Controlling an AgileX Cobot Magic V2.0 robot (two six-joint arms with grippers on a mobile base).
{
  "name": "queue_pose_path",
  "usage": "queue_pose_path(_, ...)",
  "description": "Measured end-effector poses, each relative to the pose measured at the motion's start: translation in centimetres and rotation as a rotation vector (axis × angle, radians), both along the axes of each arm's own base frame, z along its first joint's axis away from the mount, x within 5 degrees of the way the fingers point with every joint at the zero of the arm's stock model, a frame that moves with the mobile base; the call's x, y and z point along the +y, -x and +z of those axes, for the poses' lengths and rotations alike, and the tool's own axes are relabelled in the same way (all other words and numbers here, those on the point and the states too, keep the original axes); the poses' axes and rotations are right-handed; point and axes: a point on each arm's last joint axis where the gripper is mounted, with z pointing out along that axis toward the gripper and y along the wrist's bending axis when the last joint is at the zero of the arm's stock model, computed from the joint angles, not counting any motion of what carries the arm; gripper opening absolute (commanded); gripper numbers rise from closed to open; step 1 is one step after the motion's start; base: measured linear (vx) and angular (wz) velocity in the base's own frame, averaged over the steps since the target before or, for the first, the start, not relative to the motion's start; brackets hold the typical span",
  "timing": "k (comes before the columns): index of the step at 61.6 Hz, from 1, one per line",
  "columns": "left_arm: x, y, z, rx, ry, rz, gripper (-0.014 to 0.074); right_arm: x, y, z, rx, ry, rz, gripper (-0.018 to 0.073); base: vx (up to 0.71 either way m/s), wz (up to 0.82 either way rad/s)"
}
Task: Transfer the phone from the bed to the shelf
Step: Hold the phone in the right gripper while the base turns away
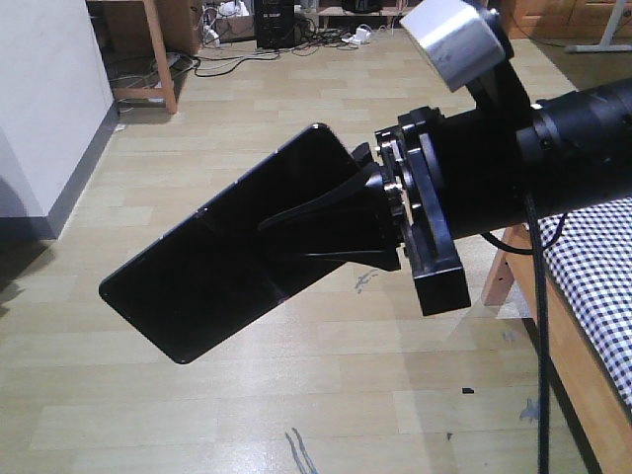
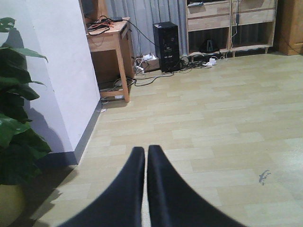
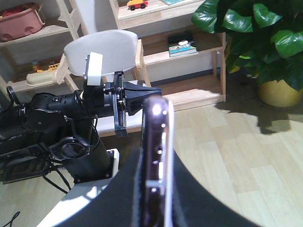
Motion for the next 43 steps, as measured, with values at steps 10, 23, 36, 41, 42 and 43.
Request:
queue_pose_path(10,0.00,0.00,0.00,0.000,0.000,0.000,0.0001,0.00,0.01,0.00,0.000,0.000,0.001,-0.0002,0.09,-0.02)
queue_pose_path(23,0.00,0.00,0.00,0.000,0.000,0.000,0.0001,0.00,0.01,0.00,0.000,0.000,0.001,-0.0002,0.12,0.06)
queue_pose_path(36,0.00,0.00,0.00,0.000,0.000,0.000,0.0001,0.00,0.01,0.00,0.000,0.000,0.001,-0.0002,0.17,0.08)
queue_pose_path(41,0.00,0.00,0.00,0.000,0.000,0.000,0.0001,0.00,0.01,0.00,0.000,0.000,0.001,-0.0002,0.21,0.03)
queue_pose_path(42,0.00,0.00,0.00,0.000,0.000,0.000,0.0001,0.00,0.01,0.00,0.000,0.000,0.001,-0.0002,0.22,0.01)
queue_pose_path(43,0.00,0.00,0.00,0.000,0.000,0.000,0.0001,0.00,0.01,0.00,0.000,0.000,0.001,-0.0002,0.23,0.01)
